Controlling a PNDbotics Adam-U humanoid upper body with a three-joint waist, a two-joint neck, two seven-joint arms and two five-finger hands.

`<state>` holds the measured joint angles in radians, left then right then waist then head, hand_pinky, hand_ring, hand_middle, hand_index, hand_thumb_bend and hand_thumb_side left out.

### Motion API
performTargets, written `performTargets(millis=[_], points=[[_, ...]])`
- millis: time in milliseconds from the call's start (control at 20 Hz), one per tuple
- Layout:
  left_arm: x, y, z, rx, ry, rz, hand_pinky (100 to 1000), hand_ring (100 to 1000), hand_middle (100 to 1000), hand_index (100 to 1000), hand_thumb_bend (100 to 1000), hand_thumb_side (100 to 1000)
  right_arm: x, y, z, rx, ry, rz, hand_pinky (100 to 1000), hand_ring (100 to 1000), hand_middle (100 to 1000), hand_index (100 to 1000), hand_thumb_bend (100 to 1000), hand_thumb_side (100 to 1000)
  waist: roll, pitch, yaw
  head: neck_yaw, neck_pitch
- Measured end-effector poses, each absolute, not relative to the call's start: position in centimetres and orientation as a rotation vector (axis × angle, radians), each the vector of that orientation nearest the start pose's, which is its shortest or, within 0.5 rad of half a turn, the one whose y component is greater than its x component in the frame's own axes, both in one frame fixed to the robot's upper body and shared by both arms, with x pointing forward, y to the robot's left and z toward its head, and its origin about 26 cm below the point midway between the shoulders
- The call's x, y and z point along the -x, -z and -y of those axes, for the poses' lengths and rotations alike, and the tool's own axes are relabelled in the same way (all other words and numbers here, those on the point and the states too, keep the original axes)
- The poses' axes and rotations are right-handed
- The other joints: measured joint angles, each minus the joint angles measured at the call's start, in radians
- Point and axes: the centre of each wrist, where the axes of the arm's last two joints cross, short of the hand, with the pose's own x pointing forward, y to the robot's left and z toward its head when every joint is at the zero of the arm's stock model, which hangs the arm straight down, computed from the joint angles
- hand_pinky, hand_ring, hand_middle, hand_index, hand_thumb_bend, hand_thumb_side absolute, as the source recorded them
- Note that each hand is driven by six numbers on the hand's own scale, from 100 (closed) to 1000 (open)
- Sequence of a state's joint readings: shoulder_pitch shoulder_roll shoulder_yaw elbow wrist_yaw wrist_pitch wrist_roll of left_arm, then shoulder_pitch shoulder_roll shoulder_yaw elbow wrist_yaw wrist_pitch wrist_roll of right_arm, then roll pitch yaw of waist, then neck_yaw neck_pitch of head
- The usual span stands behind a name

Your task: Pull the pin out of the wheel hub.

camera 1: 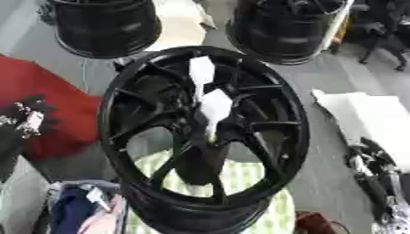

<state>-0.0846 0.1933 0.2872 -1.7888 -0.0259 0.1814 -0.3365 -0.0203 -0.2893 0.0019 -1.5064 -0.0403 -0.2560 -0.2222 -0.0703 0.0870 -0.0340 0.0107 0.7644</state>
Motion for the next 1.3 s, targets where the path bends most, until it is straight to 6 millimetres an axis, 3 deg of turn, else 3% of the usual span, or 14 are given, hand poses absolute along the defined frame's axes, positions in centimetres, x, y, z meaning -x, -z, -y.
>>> performTargets(millis=[100, 150, 200, 550, 1050, 1300], points=[[-28.1, -9.1, -34.7, -0.131, 0.235, 1.663, 635, 671, 677, 874, 155, 502, -28.8, -1.3, 32.9, 0.377, -0.082, 1.832, 696, 665, 703, 877, 211, 448, -0.001, -0.002, 0.0, 0.001, 0.0], [-28.1, -9.1, -34.7, -0.131, 0.235, 1.662, 635, 671, 677, 874, 155, 502, -29.3, -2.4, 33.4, 0.398, -0.118, 1.853, 699, 667, 705, 881, 196, 525, -0.002, -0.002, 0.0, 0.001, 0.0], [-28.0, -9.0, -34.7, -0.131, 0.235, 1.661, 635, 671, 677, 874, 156, 502, -29.8, -3.6, 33.8, 0.418, -0.158, 1.876, 700, 669, 707, 883, 207, 453, -0.003, -0.003, 0.0, 0.001, 0.001], [-27.9, -8.8, -34.8, -0.131, 0.235, 1.652, 635, 671, 677, 873, 156, 501, -32.5, -13.0, 34.3, 0.541, -0.522, 2.03, 728, 695, 730, 908, 197, 468, -0.011, -0.006, 0.004, 0.001, 0.004], [-28.0, -8.8, -34.5, -0.117, 0.249, 1.648, 634, 671, 677, 873, 158, 500, -32.9, -24.4, 29.3, 0.582, -1.195, 2.208, 762, 730, 752, 925, 201, 471, -0.012, -0.011, 0.032, -0.026, 0.006], [-28.0, -8.7, -34.3, -0.106, 0.261, 1.647, 634, 671, 678, 873, 158, 500, -32.0, -27.6, 25.9, 0.476, -1.479, 2.242, 768, 742, 760, 927, 191, 460, -0.011, -0.013, 0.052, -0.041, 0.007]])
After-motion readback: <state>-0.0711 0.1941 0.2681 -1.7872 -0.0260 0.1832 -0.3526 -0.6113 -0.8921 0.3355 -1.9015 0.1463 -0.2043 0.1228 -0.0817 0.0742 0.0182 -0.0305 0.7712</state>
